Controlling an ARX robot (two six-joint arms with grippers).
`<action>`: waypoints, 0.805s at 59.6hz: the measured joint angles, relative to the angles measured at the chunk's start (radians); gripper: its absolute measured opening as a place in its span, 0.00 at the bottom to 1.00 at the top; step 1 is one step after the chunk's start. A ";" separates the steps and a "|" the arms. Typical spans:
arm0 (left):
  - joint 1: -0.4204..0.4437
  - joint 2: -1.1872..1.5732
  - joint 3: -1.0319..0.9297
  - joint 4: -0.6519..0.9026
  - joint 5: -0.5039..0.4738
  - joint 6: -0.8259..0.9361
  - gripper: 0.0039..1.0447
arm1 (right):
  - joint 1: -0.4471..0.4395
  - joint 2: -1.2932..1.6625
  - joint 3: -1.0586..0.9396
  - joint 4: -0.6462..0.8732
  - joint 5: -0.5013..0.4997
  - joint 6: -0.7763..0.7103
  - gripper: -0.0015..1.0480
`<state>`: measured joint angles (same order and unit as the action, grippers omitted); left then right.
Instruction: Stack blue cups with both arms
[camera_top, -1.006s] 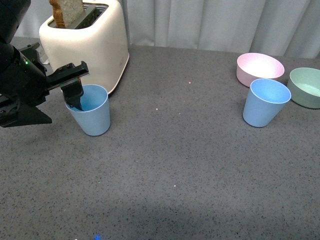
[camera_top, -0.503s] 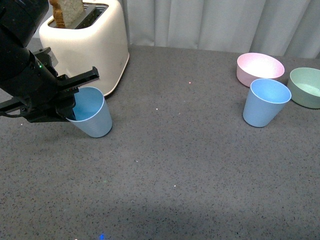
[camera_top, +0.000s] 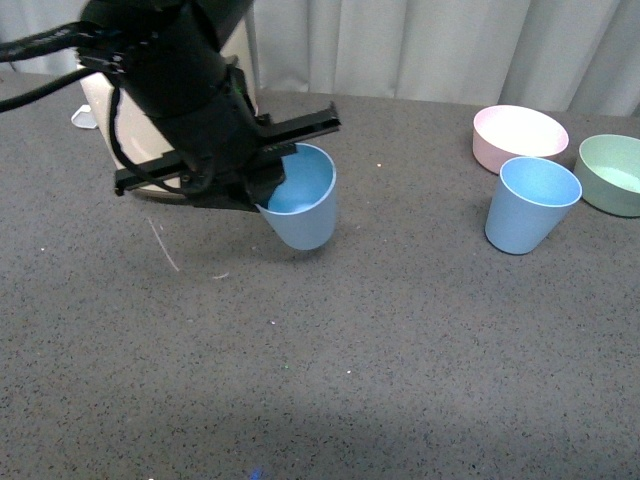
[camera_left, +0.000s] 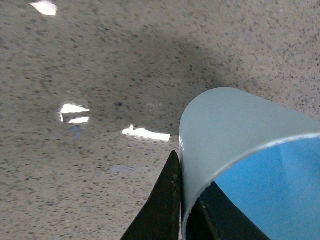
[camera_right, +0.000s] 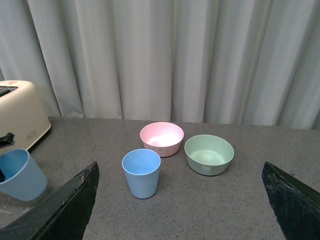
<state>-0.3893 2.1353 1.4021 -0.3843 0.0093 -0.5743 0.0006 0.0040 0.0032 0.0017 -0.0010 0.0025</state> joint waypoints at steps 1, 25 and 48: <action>-0.009 0.009 0.010 -0.004 -0.002 -0.004 0.03 | 0.000 0.000 0.000 0.000 0.000 0.000 0.91; -0.057 0.113 0.150 -0.061 -0.028 -0.045 0.03 | 0.000 0.000 0.000 0.000 0.000 0.000 0.91; -0.061 0.123 0.162 -0.053 -0.016 -0.071 0.33 | 0.000 0.000 0.000 0.000 0.000 0.000 0.91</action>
<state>-0.4500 2.2581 1.5639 -0.4370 -0.0071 -0.6449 0.0006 0.0040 0.0032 0.0017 -0.0010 0.0025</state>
